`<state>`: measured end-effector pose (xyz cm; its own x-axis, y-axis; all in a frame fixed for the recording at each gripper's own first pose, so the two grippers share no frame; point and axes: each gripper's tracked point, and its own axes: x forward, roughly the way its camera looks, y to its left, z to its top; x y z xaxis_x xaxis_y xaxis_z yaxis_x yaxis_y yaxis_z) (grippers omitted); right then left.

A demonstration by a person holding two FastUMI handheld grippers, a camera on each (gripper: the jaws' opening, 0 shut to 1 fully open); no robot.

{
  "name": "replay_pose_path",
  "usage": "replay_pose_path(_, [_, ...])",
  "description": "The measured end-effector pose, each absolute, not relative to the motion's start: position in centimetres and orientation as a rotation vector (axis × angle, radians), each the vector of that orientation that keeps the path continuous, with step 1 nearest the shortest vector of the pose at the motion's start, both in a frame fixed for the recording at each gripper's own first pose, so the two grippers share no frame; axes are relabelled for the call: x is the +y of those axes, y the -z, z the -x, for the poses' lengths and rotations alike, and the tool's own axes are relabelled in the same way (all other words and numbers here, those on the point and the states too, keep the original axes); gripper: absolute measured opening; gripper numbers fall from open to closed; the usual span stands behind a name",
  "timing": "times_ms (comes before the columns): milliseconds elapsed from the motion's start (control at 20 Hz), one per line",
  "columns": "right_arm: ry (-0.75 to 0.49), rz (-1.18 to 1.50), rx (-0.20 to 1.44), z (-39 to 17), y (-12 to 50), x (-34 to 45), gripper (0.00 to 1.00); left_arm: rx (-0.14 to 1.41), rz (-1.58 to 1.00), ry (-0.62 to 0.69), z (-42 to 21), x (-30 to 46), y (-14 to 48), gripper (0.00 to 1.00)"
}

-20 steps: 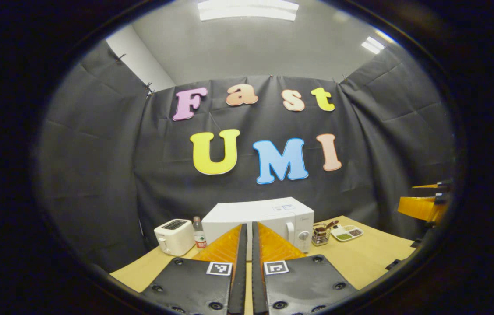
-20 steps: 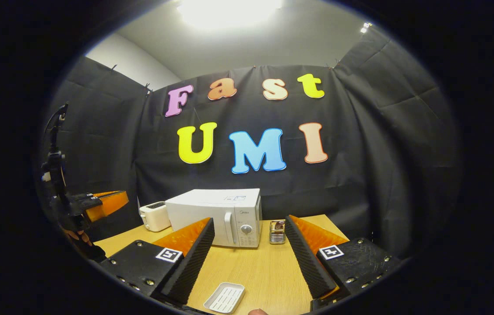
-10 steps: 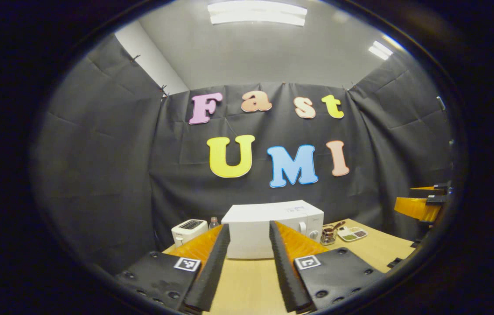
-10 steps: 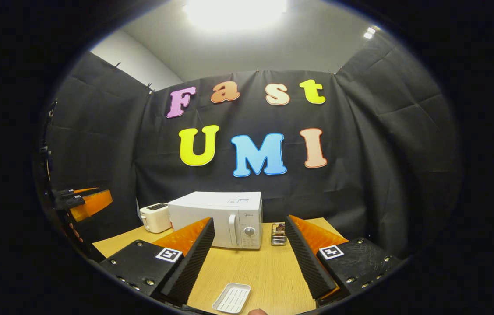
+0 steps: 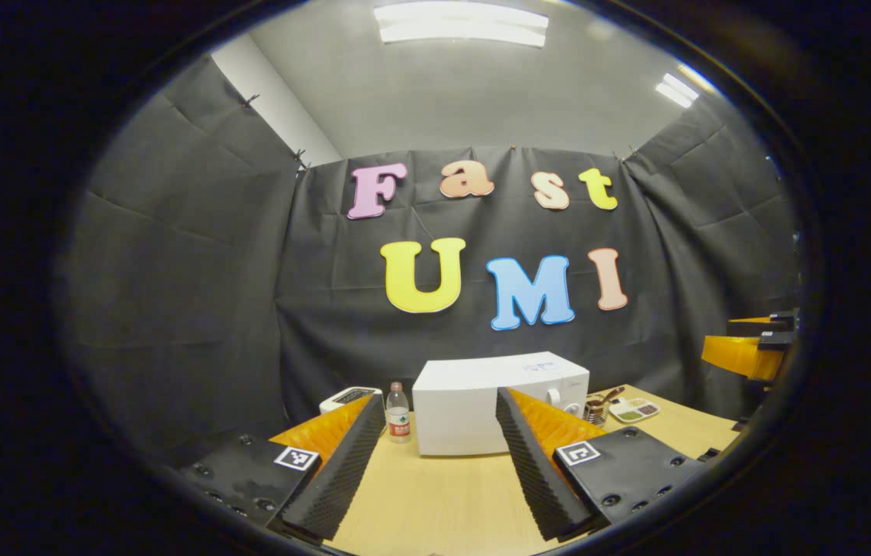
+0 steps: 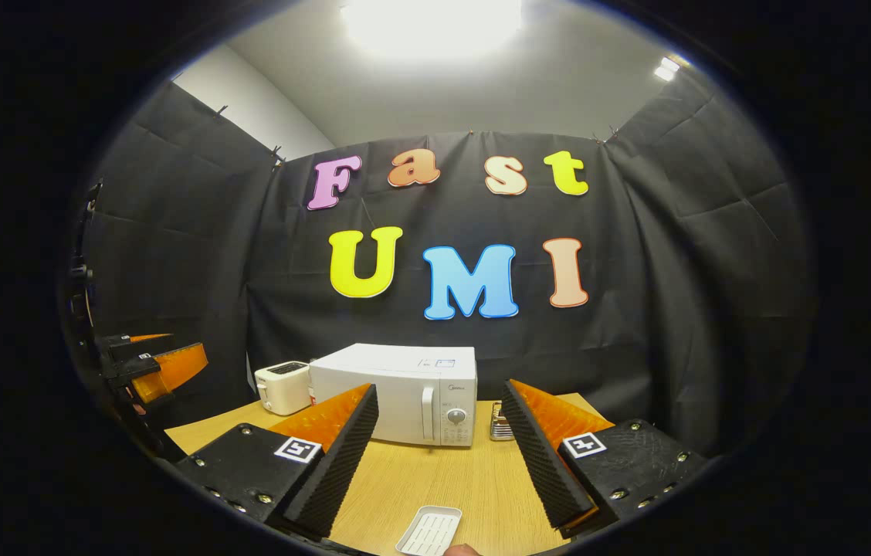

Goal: Open the microwave oven with the left hand, put the food in, and close the microwave oven.

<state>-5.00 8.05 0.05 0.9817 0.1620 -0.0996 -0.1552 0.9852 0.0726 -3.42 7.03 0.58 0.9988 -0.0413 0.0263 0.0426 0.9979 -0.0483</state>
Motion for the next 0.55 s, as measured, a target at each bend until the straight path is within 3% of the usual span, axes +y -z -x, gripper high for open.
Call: replay_pose_path(550, [-0.143,-0.065,0.084,5.0,-0.8,8.8,0.98,-0.028,0.051,-0.005,3.4,9.0,-0.1,0.96])
